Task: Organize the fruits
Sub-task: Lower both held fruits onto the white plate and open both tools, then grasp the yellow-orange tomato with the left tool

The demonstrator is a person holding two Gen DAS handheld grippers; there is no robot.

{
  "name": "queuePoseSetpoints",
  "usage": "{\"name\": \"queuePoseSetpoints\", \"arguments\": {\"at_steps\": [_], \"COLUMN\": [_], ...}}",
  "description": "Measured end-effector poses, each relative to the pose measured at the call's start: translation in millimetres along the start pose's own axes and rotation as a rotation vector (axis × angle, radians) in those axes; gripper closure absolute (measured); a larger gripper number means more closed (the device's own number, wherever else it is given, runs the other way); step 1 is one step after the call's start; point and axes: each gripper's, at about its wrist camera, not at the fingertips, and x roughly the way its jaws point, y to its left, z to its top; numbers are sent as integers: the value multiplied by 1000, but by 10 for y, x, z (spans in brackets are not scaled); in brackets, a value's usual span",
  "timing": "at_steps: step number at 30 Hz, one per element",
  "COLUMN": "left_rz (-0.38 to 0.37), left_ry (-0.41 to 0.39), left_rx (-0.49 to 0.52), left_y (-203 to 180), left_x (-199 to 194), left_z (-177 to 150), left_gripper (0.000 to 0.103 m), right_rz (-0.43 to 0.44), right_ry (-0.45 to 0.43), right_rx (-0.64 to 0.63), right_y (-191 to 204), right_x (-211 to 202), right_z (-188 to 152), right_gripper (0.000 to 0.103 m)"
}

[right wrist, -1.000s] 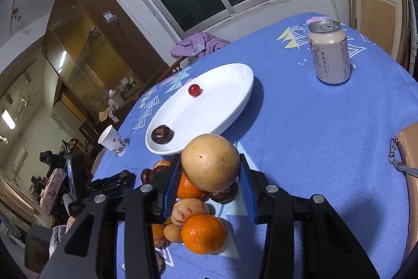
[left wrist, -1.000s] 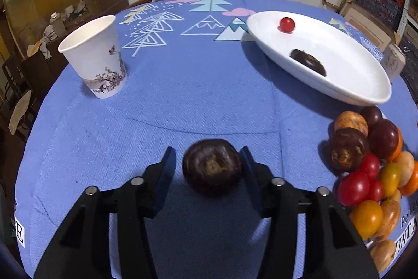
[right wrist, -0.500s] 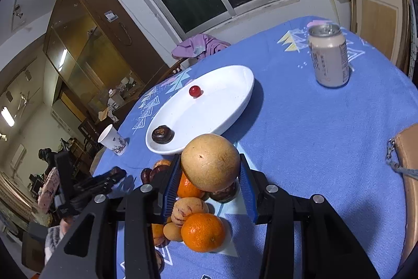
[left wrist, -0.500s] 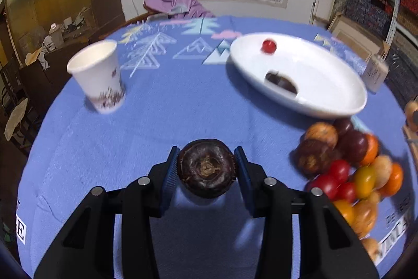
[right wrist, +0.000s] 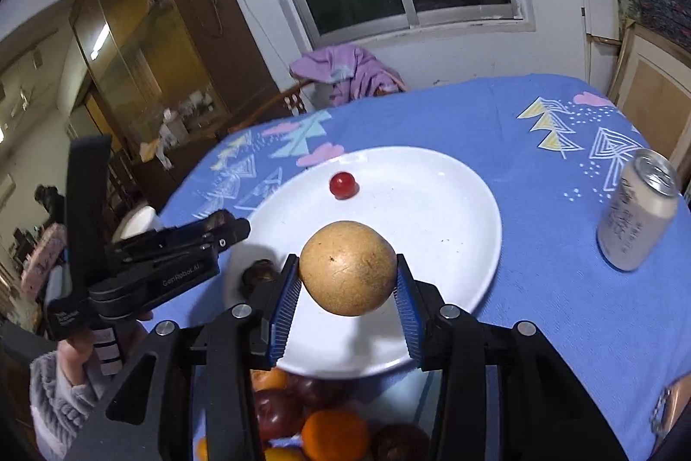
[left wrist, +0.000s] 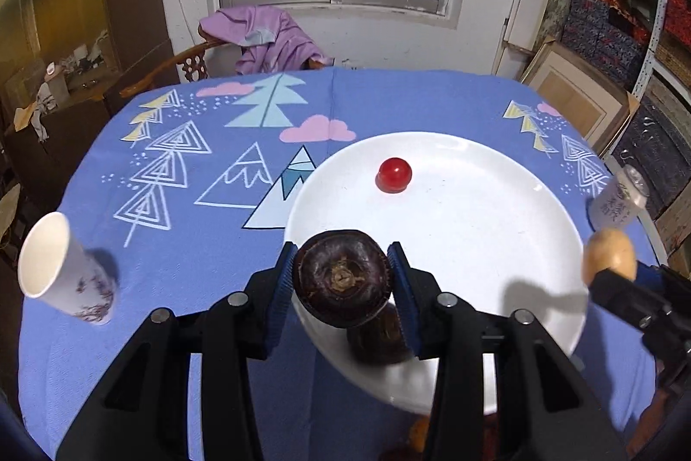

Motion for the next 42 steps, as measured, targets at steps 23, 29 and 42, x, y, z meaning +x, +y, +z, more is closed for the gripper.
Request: {"name": "queuePoseSetpoints", "arguments": {"at_steps": [23,29,42], "left_rz": [13,17,30], "left_ry": [10,-2,-71], "left_rx": [8,14,186], "left_y": [197,342,-149], "left_x": [-176,-657,-1173], "left_z": [-344,-923,-1851], "left_gripper": [41,37,21], "right_rz": [-42,-13,-18], "right_ry": [8,-83,-187], "right_rx": [-20,1,137], "right_y": [6,19,-359], "right_x": [-157,-749,-1424], "right_z": [-104,-400,-1268], "right_gripper": [44,36,13]}}
